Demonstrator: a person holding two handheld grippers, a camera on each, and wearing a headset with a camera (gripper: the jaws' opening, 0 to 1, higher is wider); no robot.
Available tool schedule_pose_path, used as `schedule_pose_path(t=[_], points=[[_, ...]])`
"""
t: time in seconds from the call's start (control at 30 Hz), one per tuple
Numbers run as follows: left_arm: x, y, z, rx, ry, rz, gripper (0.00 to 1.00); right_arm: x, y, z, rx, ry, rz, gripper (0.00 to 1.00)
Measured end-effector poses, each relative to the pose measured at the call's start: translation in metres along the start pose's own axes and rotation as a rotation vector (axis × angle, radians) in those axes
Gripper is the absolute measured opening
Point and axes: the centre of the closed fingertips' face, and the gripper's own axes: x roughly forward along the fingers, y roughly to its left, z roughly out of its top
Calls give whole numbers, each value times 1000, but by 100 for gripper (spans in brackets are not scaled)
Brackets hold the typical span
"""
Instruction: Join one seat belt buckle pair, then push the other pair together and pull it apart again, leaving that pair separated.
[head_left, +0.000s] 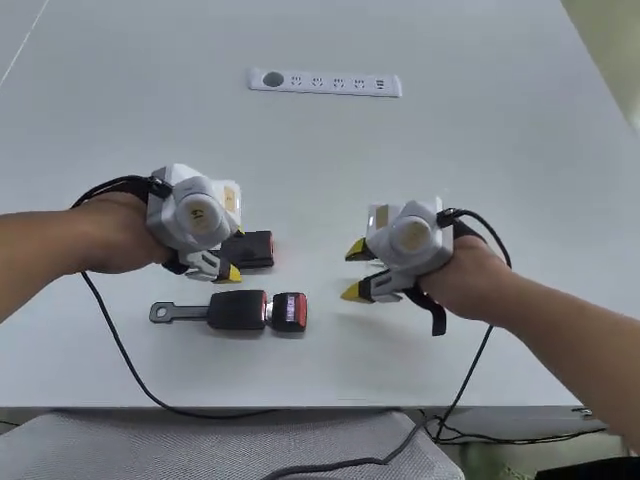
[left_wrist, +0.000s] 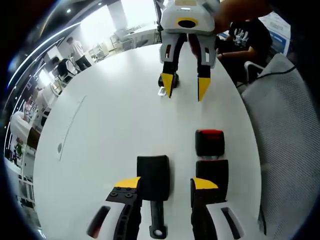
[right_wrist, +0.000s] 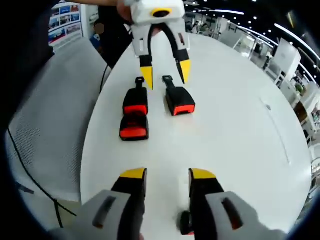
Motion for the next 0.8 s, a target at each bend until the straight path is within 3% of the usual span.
schedule_pose_path(t=[0.27, 0.37, 0.6, 0.73, 0.8], points=[[13, 22, -8, -11, 35, 14, 46, -24, -41, -55, 32, 65, -81, 41], [19, 26, -10, -14, 46, 5, 47, -26, -42, -69, 65, 79, -55, 41], [33, 23, -19, -14, 85, -41, 43, -19, -38, -79, 63, 105, -18, 41], [40, 15, -24, -19, 101, -80, 35, -13, -38, -85, 81, 111, 7, 37], [42, 15, -25, -21, 107, -75, 34, -12, -38, -85, 81, 111, 10, 36]])
